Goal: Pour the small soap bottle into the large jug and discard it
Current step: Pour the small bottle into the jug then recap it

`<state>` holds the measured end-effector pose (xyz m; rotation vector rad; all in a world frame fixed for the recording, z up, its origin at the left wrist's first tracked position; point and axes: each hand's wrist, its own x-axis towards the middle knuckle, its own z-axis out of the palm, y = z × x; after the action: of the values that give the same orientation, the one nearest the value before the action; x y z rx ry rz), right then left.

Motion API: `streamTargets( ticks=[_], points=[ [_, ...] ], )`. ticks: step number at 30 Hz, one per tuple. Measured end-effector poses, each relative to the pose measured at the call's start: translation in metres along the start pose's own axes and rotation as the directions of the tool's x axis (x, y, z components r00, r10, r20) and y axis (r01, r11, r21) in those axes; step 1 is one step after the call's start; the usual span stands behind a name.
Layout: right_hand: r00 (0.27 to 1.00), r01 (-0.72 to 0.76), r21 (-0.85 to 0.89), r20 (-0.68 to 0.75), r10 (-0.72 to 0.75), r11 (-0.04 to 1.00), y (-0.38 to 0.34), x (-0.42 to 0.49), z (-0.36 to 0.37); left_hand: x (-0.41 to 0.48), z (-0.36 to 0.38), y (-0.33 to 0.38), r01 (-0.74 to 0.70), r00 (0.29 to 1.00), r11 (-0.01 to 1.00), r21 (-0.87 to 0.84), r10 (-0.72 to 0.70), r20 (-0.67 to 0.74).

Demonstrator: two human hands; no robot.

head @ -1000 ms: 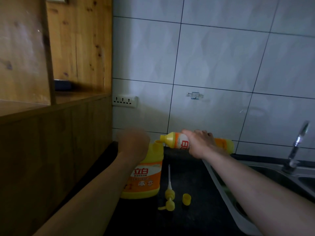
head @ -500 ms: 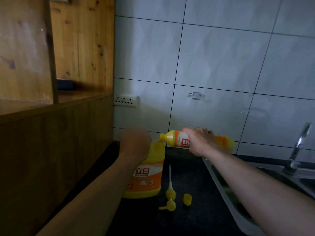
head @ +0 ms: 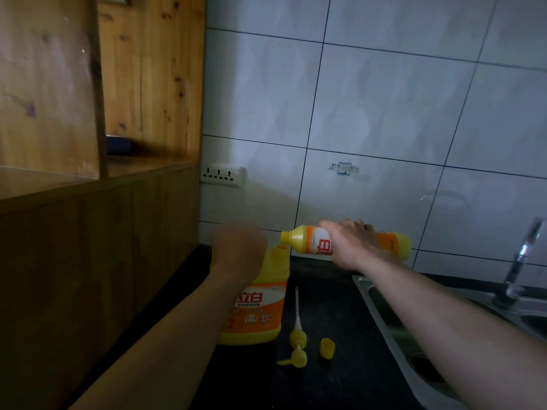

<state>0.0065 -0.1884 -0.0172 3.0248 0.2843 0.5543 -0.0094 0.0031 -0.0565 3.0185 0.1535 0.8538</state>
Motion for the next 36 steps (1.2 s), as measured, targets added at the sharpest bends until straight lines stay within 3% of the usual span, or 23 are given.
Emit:
streamTargets(
  ticks=[36],
  points=[
    [1.0, 0.014, -0.04, -0.008, -0.014, 0.999, 0.001, 0.0, -0.012, 0.0, 0.002, 0.001, 0.01, 1.0, 0.999, -0.031, -0.01, -0.007]
  ],
)
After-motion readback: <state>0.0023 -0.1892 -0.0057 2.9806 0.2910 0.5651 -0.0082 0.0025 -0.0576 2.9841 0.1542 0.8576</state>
